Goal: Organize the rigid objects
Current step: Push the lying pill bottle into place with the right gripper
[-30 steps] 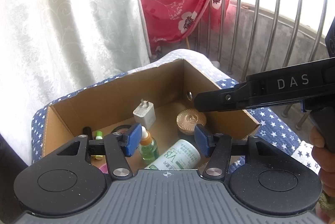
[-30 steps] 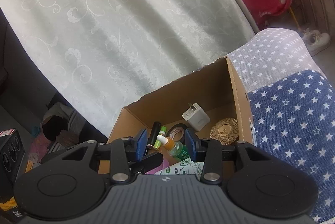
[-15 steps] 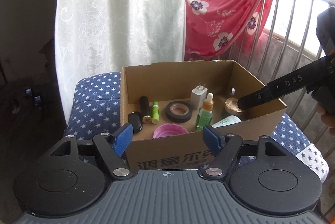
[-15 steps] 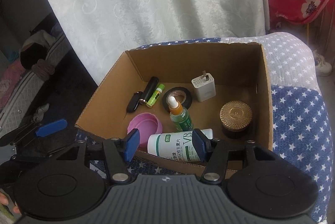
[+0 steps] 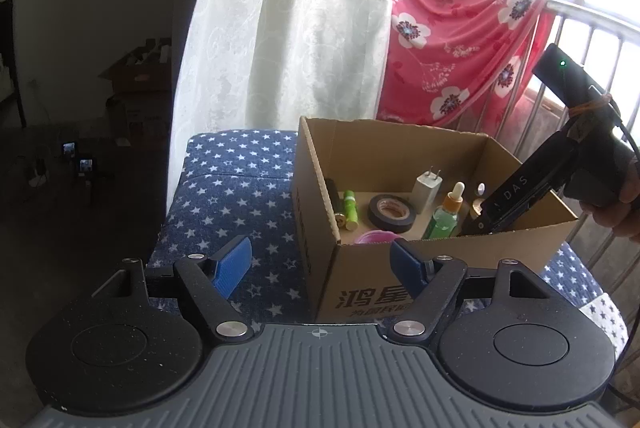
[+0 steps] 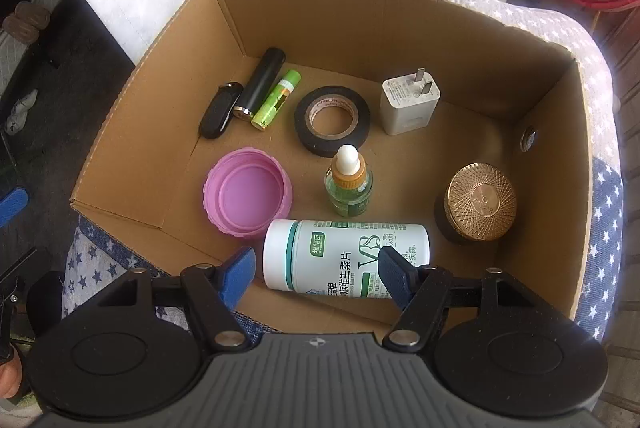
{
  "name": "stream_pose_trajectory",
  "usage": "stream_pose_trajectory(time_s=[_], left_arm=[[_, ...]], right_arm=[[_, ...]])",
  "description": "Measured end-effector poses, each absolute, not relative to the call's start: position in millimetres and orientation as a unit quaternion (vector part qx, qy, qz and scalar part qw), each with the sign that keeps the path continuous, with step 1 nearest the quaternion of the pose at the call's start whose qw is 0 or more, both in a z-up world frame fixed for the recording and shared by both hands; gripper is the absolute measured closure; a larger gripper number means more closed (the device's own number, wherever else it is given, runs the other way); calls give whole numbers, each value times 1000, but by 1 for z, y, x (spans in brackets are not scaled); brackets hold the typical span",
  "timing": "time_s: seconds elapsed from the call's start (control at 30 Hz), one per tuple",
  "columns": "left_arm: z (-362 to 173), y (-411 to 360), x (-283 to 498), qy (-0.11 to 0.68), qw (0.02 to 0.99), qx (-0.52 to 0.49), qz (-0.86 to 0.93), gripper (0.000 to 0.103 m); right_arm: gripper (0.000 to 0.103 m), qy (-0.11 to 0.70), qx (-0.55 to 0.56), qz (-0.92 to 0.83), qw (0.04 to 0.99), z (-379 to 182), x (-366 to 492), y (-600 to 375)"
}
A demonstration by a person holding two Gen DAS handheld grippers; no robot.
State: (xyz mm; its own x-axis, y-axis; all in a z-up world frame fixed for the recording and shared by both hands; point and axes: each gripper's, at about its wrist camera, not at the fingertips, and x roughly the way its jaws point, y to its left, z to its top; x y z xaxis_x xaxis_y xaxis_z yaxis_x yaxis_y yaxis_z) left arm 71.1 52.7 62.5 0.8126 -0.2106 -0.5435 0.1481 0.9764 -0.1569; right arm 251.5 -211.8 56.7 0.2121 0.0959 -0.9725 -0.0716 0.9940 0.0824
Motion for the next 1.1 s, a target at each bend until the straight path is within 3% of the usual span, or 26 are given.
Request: stream_pose_trajectory(time_s=[0.13,0.33,0.5,0.97,1.1], left_arm=[[58,60,75,292,949,-62,-100,26],[55,69,77,291,948,-74,-107,26],[55,76,77,290,946,-89,-114,26],[55,88,73,286,945,-106,-117,26],[55,89,75,286,945,-108,-116,26]], right_arm=[[31,651,-9,32,759,45,263,-204],[11,668,-36,8,743,39,273,-190],[1,679,-22,-7,734,35,280,-192],[4,700,-65,-57,709,16,289,-197],[23,682,-34,-51,729,40,285,-211]])
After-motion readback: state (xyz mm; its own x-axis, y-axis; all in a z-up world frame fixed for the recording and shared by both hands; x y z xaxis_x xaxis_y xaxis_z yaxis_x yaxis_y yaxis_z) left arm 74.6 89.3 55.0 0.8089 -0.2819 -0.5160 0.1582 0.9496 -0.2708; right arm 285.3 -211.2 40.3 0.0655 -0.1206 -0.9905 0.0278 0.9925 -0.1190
